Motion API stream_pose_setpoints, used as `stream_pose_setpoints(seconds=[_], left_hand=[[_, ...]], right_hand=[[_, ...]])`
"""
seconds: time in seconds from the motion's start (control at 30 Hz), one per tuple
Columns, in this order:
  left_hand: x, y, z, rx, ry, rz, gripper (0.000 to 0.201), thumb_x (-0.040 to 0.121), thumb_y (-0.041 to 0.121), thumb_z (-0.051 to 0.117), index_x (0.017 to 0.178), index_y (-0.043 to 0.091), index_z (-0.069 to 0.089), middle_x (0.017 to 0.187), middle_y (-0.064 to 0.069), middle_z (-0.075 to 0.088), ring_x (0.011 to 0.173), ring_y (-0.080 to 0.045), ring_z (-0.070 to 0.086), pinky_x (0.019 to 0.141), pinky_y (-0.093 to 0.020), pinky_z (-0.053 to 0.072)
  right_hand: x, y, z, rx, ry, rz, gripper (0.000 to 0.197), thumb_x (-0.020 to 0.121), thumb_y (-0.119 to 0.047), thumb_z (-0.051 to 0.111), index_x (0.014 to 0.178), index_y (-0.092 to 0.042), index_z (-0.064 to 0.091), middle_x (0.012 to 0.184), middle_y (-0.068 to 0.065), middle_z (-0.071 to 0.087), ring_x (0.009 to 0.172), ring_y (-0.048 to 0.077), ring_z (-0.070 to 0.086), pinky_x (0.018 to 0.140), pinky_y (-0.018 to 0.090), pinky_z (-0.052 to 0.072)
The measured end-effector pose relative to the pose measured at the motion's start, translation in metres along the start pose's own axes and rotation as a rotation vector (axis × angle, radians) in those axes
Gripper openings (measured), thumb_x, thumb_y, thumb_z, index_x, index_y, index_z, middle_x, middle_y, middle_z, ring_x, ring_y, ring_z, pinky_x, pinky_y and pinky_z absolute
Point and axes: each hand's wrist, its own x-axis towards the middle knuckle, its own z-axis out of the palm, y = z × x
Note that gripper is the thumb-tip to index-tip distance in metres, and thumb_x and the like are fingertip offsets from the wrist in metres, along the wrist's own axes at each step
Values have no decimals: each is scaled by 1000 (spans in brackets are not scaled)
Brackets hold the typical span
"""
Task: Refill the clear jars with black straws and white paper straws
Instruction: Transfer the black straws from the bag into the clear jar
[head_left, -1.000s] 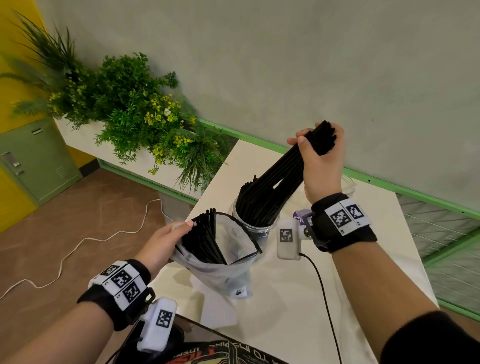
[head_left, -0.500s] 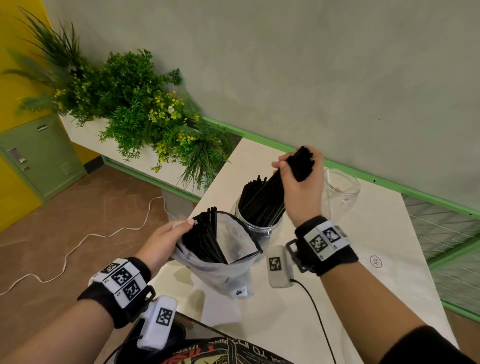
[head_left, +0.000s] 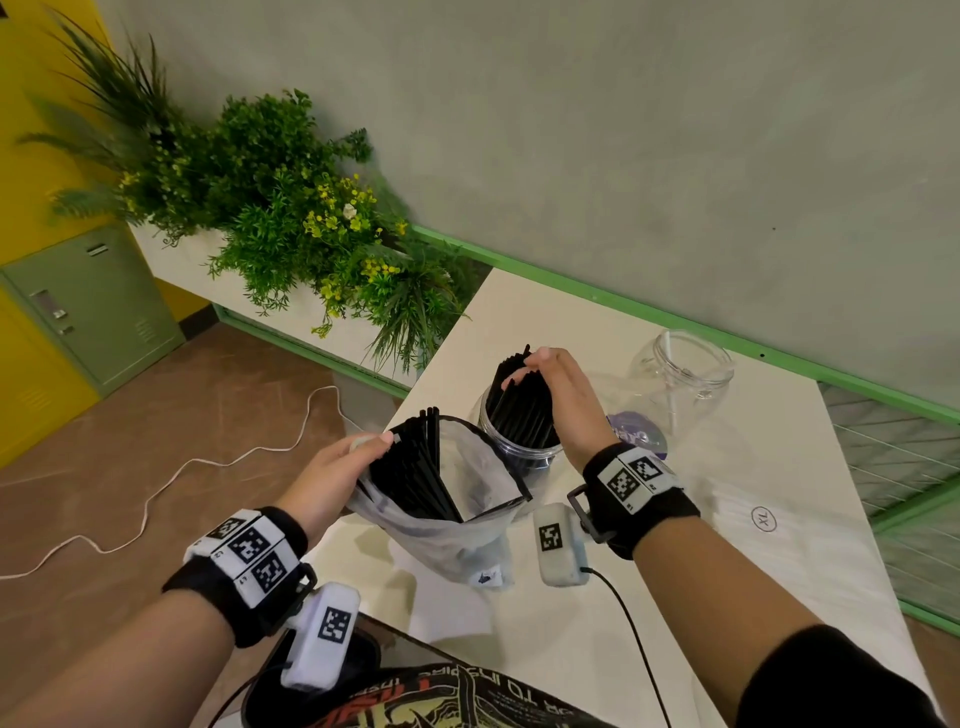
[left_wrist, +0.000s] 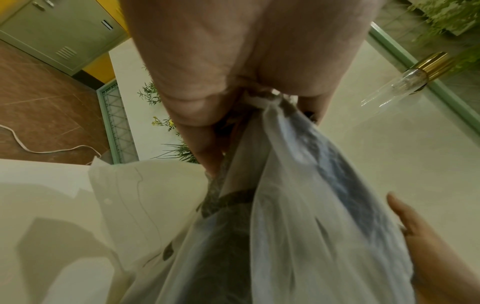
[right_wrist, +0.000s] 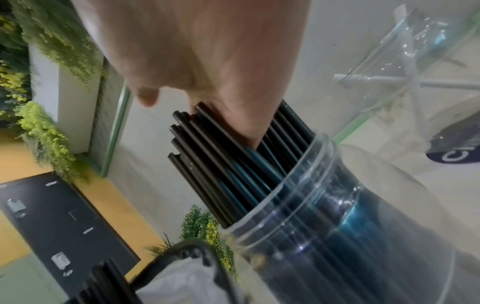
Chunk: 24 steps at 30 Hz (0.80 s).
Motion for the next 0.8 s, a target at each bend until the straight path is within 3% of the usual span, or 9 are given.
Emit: stream_pose_setpoints(seconds=[0.1, 0.17, 0.27, 0.4, 0.5, 0.6, 0.7, 0.8], left_hand=[[1, 1, 1, -19, -2, -11, 32, 91, 41, 59, 109, 17, 69, 104, -7, 74, 102, -26, 68, 100, -48, 47], [1, 1, 1, -14, -8, -10, 32, 91, 40, 59, 109, 16, 69, 104, -7, 74, 102, -26, 68, 100, -48, 47], [2, 1, 1, -14, -14, -5, 33, 91, 40, 59, 110, 14, 69, 104, -8, 74, 101, -26, 69, 100, -47, 48], [2, 0, 2, -10, -23, 6, 32, 92, 39, 57, 109, 14, 69, 103, -7, 74, 101, -25, 69, 96, -42, 50], [2, 1, 4, -22, -37, 16, 32, 93, 37, 57, 109, 12, 69, 104, -7, 74, 103, -25, 68, 97, -40, 49], [-1, 2, 5, -47, -34, 13, 28, 93, 35, 58, 105, 13, 70, 102, -8, 74, 100, -25, 69, 97, -41, 49], [-1, 1, 4, -41, -38, 18, 29, 93, 36, 57, 106, 13, 70, 103, -8, 74, 101, -25, 69, 99, -43, 48], [0, 1, 2, -21, -39, 31, 31, 93, 36, 56, 108, 12, 69, 103, -6, 74, 101, -22, 69, 99, -40, 48]], right_hand=[[-4, 4, 0, -152, 85, -187, 14, 101, -11, 42, 101, -18, 55, 100, 0, 68, 92, 0, 62, 92, 21, 44], [-7, 8, 1, -201, 197, -288, 21, 101, -6, 41, 112, -19, 52, 110, -3, 65, 94, -7, 60, 89, 15, 44], [-11, 13, 0, -221, 210, -298, 25, 103, -18, 42, 124, -19, 54, 116, -6, 65, 106, -4, 59, 99, 17, 43], [-12, 17, 2, -484, 71, -334, 36, 99, -29, 49, 133, -16, 52, 135, 1, 56, 125, 11, 48, 109, 29, 36], [-4, 19, 6, -650, -29, -373, 48, 96, -28, 57, 140, -13, 44, 144, 5, 45, 134, 16, 38, 111, 22, 25], [2, 23, 11, -699, -52, -460, 36, 93, -13, 62, 127, -7, 56, 136, 9, 53, 126, 22, 48, 109, 17, 28], [6, 26, 8, -705, 12, -550, 24, 89, 0, 61, 112, -3, 64, 124, 11, 60, 116, 22, 56, 105, 4, 24], [3, 27, 1, -692, 49, -593, 23, 92, -3, 59, 115, -4, 65, 121, 9, 63, 114, 19, 57, 106, 10, 31]])
